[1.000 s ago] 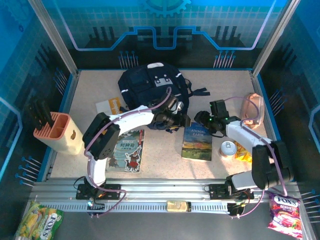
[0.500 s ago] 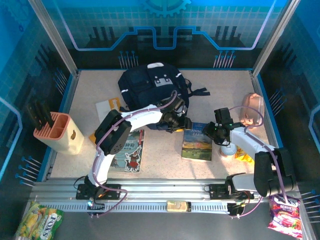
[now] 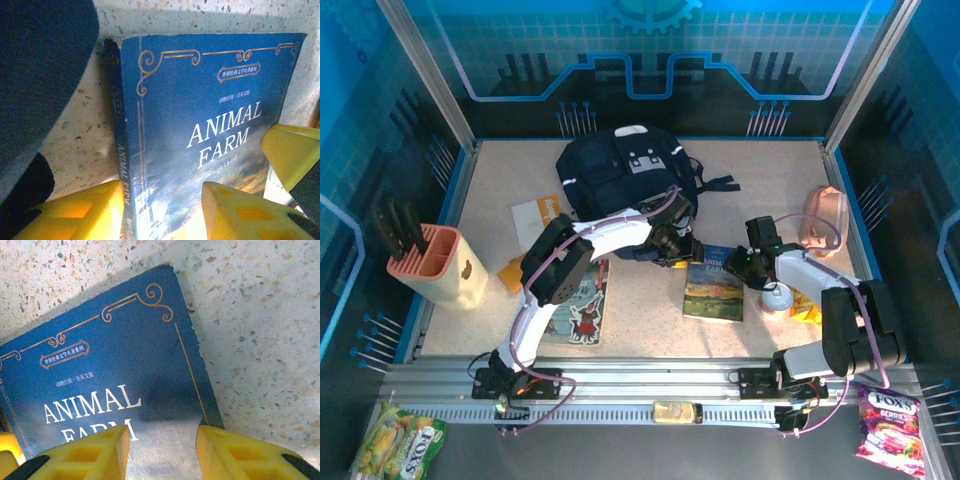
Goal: Pack books, pencil case, and school supplies into a backpack
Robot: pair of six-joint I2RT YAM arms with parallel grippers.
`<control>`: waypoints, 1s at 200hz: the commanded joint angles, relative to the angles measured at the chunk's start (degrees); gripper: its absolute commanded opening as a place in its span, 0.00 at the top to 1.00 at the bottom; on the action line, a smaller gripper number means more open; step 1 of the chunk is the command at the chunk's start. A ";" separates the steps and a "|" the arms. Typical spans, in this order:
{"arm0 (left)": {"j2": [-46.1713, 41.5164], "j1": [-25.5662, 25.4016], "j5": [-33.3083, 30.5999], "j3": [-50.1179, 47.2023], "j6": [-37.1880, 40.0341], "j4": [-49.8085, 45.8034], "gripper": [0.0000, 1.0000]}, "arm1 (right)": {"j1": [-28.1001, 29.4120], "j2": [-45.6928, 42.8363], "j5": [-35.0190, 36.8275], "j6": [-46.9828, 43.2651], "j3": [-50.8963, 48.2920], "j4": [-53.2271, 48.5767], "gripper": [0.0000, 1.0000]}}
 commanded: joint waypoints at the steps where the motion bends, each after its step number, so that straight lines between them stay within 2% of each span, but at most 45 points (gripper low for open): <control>1: 2.30 -0.21 1.56 1.93 -0.57 -2.39 0.51 | -0.59 1.99 -1.24 0.53 -1.59 0.14 0.57; 37: 3.07 -0.22 2.08 2.53 -0.78 -2.75 0.44 | -0.58 2.27 -1.34 0.88 -1.41 -0.31 0.56; 62: 3.24 -0.21 0.21 2.86 -0.77 -4.11 0.38 | -0.58 2.35 -1.21 1.30 -1.24 -0.72 0.55; 107: 3.12 -0.32 -2.62 2.91 -0.80 -5.46 0.36 | -0.58 2.07 -0.73 2.41 -1.25 -1.19 0.54; 156: 3.39 -1.26 1.27 5.00 1.32 -4.07 0.38 | -0.69 1.78 -2.88 3.44 -1.50 -0.23 0.54; 200: -1.95 -1.22 6.57 2.95 -1.40 1.87 0.49 | -1.07 1.30 -3.52 4.43 -1.65 -0.26 0.54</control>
